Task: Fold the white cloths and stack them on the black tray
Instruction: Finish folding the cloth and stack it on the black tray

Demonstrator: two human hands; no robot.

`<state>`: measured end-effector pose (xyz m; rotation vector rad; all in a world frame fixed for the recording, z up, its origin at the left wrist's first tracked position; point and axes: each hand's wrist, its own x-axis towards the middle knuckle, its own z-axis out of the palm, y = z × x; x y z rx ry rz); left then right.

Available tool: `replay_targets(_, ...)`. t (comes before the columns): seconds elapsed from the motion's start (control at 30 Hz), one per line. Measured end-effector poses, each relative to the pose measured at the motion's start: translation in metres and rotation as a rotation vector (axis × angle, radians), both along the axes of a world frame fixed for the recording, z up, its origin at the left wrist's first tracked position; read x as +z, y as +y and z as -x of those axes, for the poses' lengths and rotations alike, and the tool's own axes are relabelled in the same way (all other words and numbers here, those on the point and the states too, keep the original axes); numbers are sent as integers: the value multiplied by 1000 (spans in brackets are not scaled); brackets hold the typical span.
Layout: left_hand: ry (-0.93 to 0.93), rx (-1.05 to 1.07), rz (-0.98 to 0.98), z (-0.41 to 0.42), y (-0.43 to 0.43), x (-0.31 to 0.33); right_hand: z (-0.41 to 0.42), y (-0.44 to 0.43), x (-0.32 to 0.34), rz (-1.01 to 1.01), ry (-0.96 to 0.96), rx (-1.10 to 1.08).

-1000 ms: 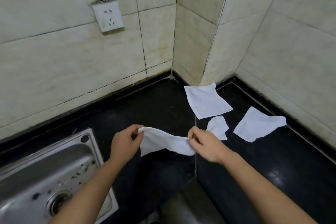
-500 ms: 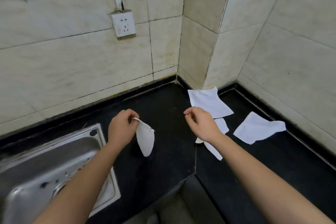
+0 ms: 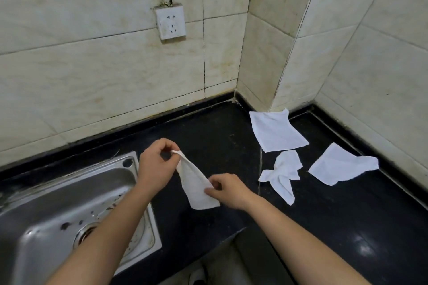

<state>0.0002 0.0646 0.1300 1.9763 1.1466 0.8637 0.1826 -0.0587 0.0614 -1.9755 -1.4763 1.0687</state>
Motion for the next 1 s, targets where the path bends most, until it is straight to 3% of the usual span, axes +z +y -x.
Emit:
replay_targets(0.23, 80, 67, 163, 3, 20, -32, -49, -11, 14, -54, -250, -78)
replay_targets(0.37, -43, 86, 233, -18, 39, -21, -87, 3, 43, -274, -394, -232)
replay_targets(0.5, -194, 55, 100, -33, 56, 4, -105, 14, 76, -510, -402, -387)
replay_targets(0.63, -136, -6, -79, -28, 52, -1, -104, 7, 70, -590, -395, -405)
replay_targets(0.73, 68, -60, -199, -13, 41, -47, -97, -8, 28, -499, -447, -330)
replay_targets(0.87, 467, -284, -185, 19, 10, -132, -81, -40, -54, -163, -512, -126)
replay_targets(0.93, 609, -402, -185, 36, -12, -165, -68, -59, -89, 31, -584, 44)
replay_targets(1.0, 703, -461, -202, 51, -35, -189, -52, -76, -109, 93, -605, 96)
